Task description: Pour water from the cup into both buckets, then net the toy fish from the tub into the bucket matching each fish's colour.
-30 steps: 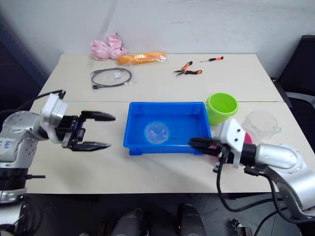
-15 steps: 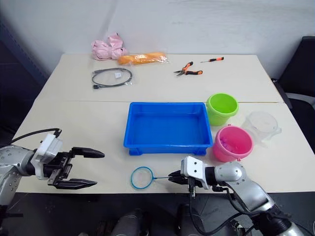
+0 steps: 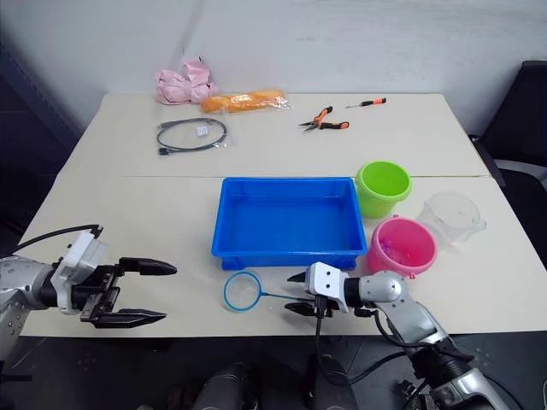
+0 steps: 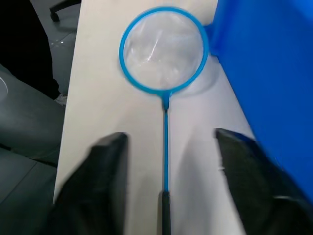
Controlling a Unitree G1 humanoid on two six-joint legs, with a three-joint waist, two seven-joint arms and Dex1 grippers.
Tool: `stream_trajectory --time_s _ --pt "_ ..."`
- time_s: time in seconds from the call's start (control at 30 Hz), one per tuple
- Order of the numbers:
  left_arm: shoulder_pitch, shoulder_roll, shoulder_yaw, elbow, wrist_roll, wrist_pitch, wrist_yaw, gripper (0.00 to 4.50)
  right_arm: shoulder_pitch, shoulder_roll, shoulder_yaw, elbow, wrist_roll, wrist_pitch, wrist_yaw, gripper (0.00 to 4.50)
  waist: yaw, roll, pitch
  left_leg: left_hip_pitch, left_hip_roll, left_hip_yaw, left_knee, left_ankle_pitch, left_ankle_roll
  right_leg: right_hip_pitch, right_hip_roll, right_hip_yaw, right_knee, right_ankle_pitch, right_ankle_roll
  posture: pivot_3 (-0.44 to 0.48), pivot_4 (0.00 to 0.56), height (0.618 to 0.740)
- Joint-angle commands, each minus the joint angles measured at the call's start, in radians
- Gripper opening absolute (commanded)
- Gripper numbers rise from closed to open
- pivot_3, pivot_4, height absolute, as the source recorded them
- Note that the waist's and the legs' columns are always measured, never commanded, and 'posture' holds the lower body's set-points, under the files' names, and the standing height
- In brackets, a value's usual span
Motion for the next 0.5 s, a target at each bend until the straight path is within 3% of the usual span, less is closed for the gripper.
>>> stream_trajectory --time_s 0.03,0.17,0.3,0.5 --pt "0.006 0.014 0.042 -0.008 -0.004 -0.013 0.015 4.5 0.054 -0.058 -0.08 -0.147 0.036 -0.002 0.004 4.47 0.003 0.0 0.0 0.0 0.0 0.0 0.0 0.0 0.0 0.0 0.0 0.0 0.0 0.0 0.0 0.0 0.15 0.74" --pt "0.04 -0.01 0.069 0.019 0.083 -0.111 0.094 4.5 0.182 -0.139 -0.208 -0.348 0.19 0.038 0.042 4.47 0.003 0.0 0.0 0.0 0.0 0.0 0.0 0.0 0.0 0.0 0.0 0.0 -0.001 0.0 0.0 0.0 0.15 0.74" --pt "0.12 -0.088 0.108 0.107 0.258 -0.446 0.186 4.5 0.371 -0.223 -0.423 -0.491 0.362 0.077 0.081 4.47 0.005 0.001 -0.001 0.001 0.001 0.0 -0.001 -0.001 0.0 0.001 0.0 0.0 -0.004 0.0 0.0 0.0 0.15 0.74" --pt "0.195 -0.091 0.21 0.258 0.287 -0.509 0.287 4.5 0.581 -0.339 -0.867 -0.433 0.492 0.17 0.193 4.47 0.007 0.0 -0.001 0.002 0.002 0.001 -0.001 -0.006 0.005 0.001 -0.001 0.001 -0.005 0.0 -0.001 0.0 0.15 0.74"
